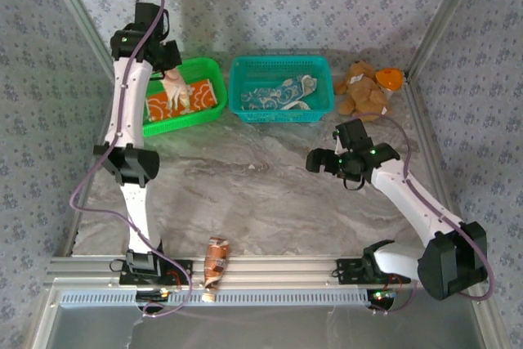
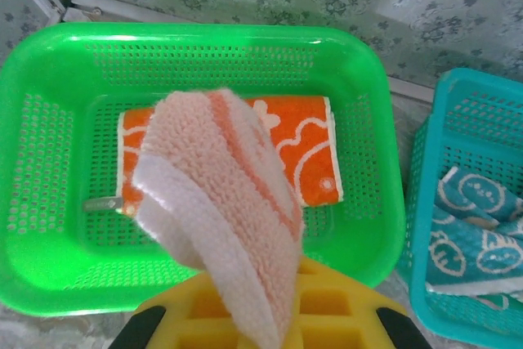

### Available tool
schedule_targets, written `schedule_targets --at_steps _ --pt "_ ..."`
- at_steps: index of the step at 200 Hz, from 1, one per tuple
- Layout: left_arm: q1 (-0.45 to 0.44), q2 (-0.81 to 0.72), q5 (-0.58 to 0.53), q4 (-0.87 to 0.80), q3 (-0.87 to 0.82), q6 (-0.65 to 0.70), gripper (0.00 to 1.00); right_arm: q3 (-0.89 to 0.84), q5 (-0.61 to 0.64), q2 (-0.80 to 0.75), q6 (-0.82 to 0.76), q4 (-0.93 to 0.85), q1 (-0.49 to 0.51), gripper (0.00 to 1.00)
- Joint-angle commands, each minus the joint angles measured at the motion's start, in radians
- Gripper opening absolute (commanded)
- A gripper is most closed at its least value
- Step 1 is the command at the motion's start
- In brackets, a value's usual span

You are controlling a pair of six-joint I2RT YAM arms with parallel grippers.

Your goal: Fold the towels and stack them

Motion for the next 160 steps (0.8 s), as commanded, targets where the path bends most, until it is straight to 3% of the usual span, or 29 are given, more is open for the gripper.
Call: schedule_targets --at_steps 1,103,160 --pt "-0.001 0.055 0.082 0.033 0.068 0.000 0.00 0.041 0.024 0.017 -0.021 -0.067 -0.013 1.00" --pt "-0.050 0.192 0.341 0.269 0.122 -0.167 0.00 0.040 0.016 0.050 -0.038 -0.106 -0.059 1.00" --pt "-0.071 0.236 0.368 0.314 0.123 -0.209 0.00 0.027 -0.007 0.063 -0.056 -0.101 -0.098 1.00"
